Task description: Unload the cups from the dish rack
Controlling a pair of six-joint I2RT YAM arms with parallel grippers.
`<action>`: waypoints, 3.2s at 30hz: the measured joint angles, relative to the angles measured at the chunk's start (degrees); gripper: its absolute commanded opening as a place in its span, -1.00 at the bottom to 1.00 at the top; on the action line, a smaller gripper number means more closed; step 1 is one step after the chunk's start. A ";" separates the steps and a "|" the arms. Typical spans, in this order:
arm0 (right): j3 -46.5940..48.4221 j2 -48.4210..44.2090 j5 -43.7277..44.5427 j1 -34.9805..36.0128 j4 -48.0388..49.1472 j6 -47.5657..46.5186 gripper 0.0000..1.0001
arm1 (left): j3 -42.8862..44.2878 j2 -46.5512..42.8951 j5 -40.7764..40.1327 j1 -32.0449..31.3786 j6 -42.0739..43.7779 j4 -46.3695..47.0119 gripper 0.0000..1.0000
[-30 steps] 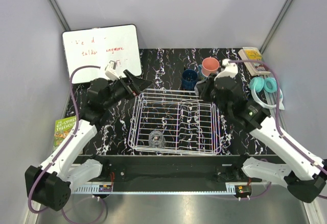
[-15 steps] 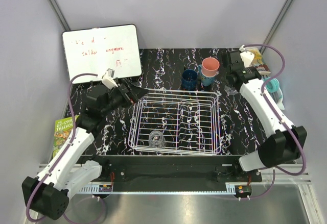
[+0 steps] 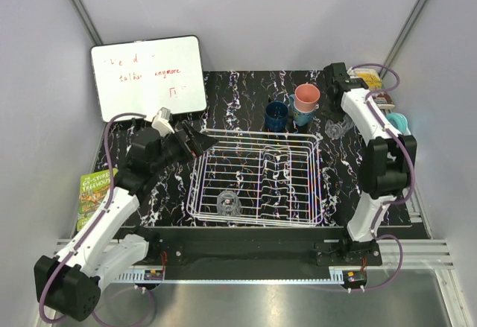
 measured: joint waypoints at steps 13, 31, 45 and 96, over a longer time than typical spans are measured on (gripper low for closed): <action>10.40 14.97 -0.37 -2.03 0.39 -2.21 -1.00 | -1.73 0.37 -0.09 0.00 0.55 -1.75 0.96; 8.41 18.05 -1.46 -2.19 1.05 -2.51 -0.83 | -1.92 1.53 -0.07 0.00 1.05 -1.81 0.97; 3.65 16.24 -1.66 -2.19 3.17 -2.34 -0.49 | -3.63 -0.66 -0.07 0.00 1.03 -2.75 0.98; -28.28 -40.81 -5.86 22.36 15.26 -2.82 0.99 | 10.36 7.69 -37.48 -38.38 10.75 -28.33 0.98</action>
